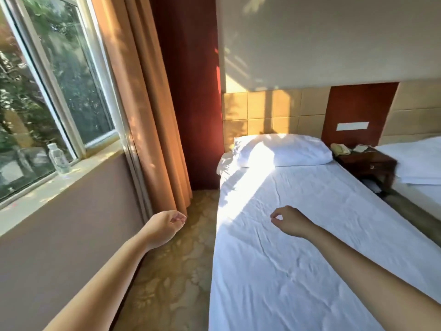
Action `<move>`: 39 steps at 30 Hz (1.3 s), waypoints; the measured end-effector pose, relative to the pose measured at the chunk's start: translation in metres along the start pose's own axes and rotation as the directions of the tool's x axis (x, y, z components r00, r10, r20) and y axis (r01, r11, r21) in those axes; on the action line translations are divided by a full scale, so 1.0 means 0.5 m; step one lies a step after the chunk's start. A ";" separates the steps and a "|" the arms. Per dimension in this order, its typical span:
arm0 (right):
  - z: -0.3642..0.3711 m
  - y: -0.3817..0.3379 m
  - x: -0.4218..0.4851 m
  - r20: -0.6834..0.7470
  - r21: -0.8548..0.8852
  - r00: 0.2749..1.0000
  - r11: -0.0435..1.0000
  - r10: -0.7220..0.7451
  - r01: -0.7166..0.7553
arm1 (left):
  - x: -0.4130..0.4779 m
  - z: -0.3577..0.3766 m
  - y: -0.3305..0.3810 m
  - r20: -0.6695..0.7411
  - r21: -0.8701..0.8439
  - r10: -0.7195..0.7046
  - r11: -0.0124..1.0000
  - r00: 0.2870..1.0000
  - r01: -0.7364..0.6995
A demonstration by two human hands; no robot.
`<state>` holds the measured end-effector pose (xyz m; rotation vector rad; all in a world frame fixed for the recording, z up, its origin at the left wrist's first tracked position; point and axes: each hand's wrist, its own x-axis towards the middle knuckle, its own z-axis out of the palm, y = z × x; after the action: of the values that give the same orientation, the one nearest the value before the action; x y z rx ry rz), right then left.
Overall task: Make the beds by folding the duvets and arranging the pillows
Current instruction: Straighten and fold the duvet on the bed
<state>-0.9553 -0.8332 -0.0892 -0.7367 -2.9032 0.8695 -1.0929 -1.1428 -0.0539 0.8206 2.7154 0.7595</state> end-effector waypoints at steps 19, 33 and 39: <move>0.262 -0.539 0.754 -0.105 0.045 0.992 0.997 0.072 -0.068 | 0.737 -0.427 -0.566 0.067 0.103 0.170 0.979 0.983 -0.176; 0.289 -0.489 1.093 -0.215 0.095 0.843 0.870 0.493 -0.484 | 1.444 -0.317 -0.496 0.285 0.458 0.412 0.735 0.865 -0.501; 0.247 -0.368 1.372 -0.150 0.084 0.844 0.857 0.515 -0.508 | 1.775 -0.221 -0.430 0.377 0.427 0.374 0.741 0.847 -0.518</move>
<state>-1.6635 -0.7254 -0.1726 -1.5446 -2.5564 0.8379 -1.9600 -0.8418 -0.1144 1.6152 2.5009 -0.0600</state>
